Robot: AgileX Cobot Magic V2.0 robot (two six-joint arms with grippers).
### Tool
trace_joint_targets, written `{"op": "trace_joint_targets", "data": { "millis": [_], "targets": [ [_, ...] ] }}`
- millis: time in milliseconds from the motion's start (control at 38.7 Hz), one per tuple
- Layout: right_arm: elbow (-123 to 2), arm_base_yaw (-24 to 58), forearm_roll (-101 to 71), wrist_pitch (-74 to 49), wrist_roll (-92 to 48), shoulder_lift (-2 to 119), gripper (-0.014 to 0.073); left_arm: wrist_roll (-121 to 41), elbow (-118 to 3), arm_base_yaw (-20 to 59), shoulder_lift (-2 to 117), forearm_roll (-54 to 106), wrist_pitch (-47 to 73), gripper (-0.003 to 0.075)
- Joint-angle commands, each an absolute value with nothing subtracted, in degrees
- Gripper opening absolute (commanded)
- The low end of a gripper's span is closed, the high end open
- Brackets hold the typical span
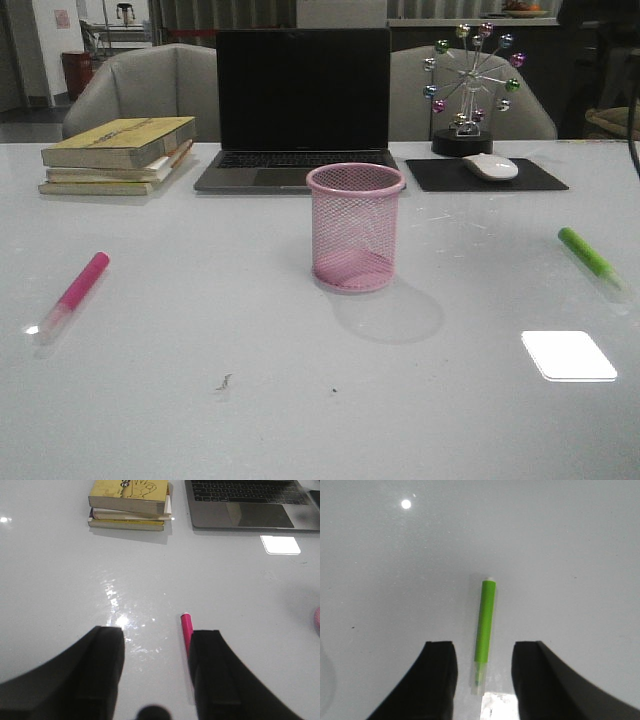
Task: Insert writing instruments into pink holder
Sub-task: 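Lower the right gripper and grasp the green highlighter, lift it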
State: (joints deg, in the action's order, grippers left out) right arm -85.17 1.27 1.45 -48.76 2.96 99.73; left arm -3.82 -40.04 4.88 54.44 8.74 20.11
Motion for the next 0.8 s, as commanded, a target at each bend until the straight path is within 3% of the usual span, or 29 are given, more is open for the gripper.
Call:
{"op": "trace_joint_targets", "data": {
  "millis": [0,776],
  "targets": [
    [-89.5,0.1,1.3,-49.0,4.0,101.4,0.0398,-3.3,-42.1,4.8,53.9,9.4,15.7,0.0385],
    [-91.8,0.1,1.2,-43.9,4.0,117.5,0.0398,-3.3,-42.1,4.8,53.9,10.9,15.7,0.0385]
  ]
}}
